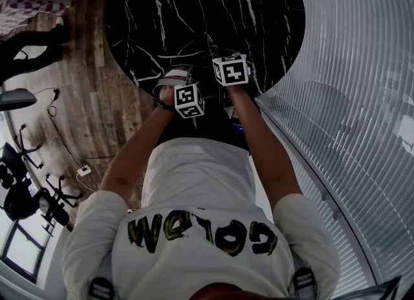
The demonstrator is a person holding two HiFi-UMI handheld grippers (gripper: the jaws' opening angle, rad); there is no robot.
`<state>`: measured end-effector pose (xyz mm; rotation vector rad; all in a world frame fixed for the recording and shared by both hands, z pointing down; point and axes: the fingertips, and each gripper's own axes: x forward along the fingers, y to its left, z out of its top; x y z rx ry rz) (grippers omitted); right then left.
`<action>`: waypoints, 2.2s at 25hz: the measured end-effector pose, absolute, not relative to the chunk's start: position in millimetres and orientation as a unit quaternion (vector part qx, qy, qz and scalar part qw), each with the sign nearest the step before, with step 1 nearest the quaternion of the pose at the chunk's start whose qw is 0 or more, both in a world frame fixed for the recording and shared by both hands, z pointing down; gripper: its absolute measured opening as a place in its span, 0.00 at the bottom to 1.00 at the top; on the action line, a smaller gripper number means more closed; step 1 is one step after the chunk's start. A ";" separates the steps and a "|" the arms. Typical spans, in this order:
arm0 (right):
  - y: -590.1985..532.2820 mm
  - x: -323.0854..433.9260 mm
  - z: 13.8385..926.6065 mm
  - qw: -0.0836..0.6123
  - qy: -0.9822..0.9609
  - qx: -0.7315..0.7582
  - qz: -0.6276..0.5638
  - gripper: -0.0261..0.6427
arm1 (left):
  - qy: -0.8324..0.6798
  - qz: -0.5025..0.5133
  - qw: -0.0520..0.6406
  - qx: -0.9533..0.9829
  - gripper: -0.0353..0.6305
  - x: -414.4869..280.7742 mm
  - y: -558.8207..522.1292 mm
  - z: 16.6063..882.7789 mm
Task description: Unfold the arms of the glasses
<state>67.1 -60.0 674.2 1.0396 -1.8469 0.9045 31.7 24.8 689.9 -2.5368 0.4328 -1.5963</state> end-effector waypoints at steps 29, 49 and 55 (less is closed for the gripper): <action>-58.2 68.4 675.0 0.407 -0.730 0.416 0.358 0.05 | 0.143 -0.523 0.041 -0.839 0.10 36.5 35.5 690.8; -56.6 58.0 660.3 0.401 -0.757 0.397 0.329 0.19 | 0.182 -0.489 0.004 -0.853 0.20 27.7 15.4 670.8; -59.3 63.6 622.7 0.379 -0.775 0.407 0.300 0.19 | 0.232 -0.443 -0.029 -0.865 0.20 15.4 3.3 625.8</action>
